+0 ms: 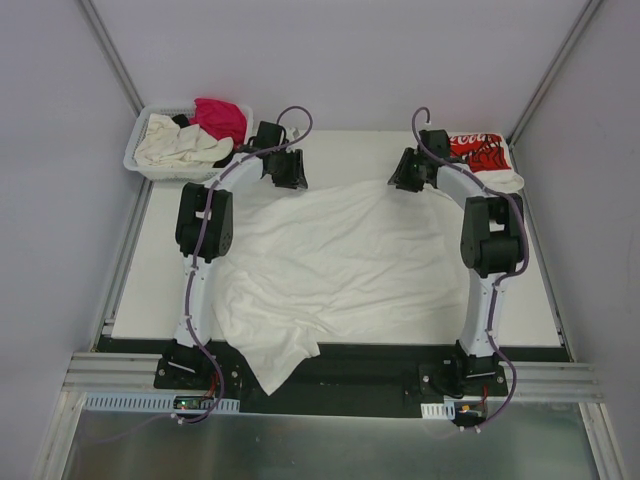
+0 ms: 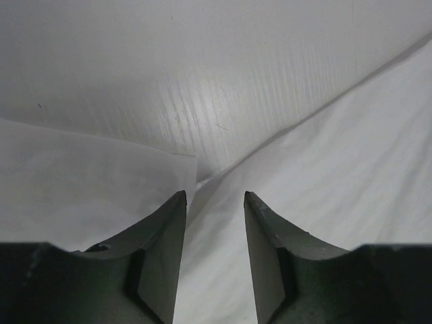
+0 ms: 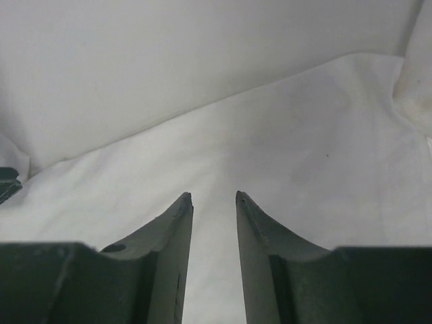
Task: Fold and stack the t-shirts
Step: Flatten out the tshirt
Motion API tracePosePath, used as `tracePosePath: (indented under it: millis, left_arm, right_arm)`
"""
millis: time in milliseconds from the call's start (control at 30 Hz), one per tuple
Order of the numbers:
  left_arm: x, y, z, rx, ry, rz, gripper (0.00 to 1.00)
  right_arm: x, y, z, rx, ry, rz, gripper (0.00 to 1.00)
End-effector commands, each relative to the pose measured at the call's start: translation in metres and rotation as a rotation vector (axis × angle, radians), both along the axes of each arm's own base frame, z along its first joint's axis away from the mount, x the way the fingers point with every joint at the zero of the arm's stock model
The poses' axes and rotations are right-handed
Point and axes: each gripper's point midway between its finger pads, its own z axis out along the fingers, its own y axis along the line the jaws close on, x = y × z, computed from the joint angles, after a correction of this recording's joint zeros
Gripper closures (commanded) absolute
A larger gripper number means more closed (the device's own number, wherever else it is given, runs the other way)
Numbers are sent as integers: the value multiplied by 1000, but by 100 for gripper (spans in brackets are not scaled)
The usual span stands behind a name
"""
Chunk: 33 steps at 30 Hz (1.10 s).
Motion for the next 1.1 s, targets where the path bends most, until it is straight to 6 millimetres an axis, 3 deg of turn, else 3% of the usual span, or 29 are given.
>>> tracePosePath:
  millis: [0, 33, 67, 100, 133, 300, 400, 533, 667, 800, 933, 1067]
  left_arm:
    - [-5, 6, 74, -7, -136, -30, 55]
    - [-12, 2, 91, -11, -165, -51, 53]
    - [-19, 2, 94, -3, -173, -73, 50]
    - [-33, 1, 85, -1, -145, -94, 50]
    - [-44, -2, 94, -13, -152, -119, 50]
    - [-96, -5, 59, 14, -48, -183, 59]
    - [-112, -10, 44, 12, -8, -221, 67]
    - [-116, -14, 27, 14, 29, -240, 78]
    - [-111, -22, 15, -1, 56, -254, 83]
    - [-105, -28, 4, 0, 78, -264, 77]
    - [-104, -26, -16, 31, 119, -267, 72]
    - [-97, -22, -24, 75, 139, -257, 67]
  right_arm:
    - [-15, 2, 73, 30, -135, 42, 64]
    - [-16, 2, 78, 34, -151, 42, 64]
    - [-21, 2, 88, 41, -168, 38, 63]
    - [-28, 1, 81, 41, -151, 36, 63]
    - [-31, 0, 81, 43, -153, 34, 62]
    - [-47, -7, 93, 39, -186, 5, 55]
    - [-50, -4, 101, 59, -214, 9, 39]
    - [-50, -6, 109, 56, -238, 6, 32]
    - [-48, -7, 116, 52, -256, -7, 26]
    - [-42, -6, 124, 59, -281, -8, 18]
    - [-37, -6, 126, 63, -286, -8, 18]
    - [-35, -6, 131, 72, -299, -15, 18]
